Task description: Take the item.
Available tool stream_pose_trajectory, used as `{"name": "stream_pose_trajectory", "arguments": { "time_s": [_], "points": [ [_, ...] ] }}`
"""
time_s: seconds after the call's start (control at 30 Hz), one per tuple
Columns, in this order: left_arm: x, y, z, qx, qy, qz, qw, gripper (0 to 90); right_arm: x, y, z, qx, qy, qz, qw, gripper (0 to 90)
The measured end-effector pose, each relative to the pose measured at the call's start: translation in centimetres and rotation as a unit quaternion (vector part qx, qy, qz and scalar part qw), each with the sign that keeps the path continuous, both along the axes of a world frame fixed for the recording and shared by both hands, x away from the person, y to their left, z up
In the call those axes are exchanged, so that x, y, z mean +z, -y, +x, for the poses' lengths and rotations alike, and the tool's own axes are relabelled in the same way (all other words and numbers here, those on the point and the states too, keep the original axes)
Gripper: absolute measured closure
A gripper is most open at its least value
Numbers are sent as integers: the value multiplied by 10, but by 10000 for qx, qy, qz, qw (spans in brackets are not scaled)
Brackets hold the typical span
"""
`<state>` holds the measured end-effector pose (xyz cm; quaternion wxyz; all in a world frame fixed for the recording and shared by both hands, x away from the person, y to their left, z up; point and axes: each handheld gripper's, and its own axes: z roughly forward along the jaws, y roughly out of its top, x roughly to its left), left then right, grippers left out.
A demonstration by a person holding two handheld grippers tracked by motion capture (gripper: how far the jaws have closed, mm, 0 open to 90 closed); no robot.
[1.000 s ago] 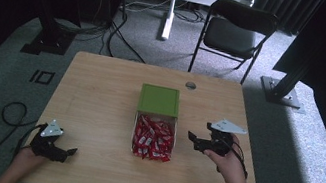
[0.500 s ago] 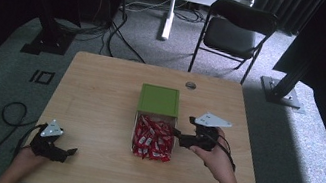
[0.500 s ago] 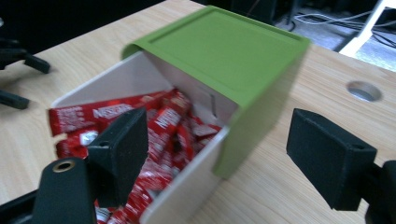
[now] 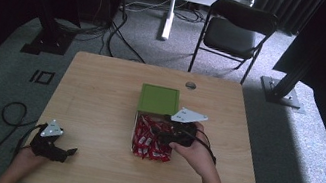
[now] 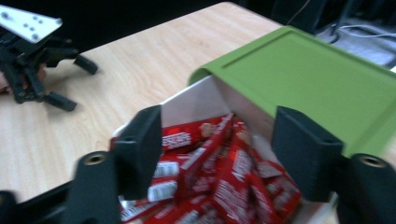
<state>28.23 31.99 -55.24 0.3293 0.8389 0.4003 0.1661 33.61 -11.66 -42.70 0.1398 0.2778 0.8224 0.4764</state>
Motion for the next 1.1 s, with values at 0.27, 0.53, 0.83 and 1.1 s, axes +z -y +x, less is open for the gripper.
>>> {"name": "stream_pose_trajectory", "arguments": {
  "time_s": [0.27,0.53,0.83,1.1],
  "points": [
    [0,0,0,-1,-2,-2,10000,17,-15,-28,6,208,-431,-290,9984,596],
    [0,0,0,0,-3,-8,10000,17,-26,-37,13,-100,-568,-615,9964,656],
    [0,0,0,1,-3,-11,10000,17,-37,-48,19,-317,-938,-1076,9893,673],
    [0,0,0,0,-3,-4,10000,17,-37,-48,19,-510,-945,-1281,9859,799]
  ]
}}
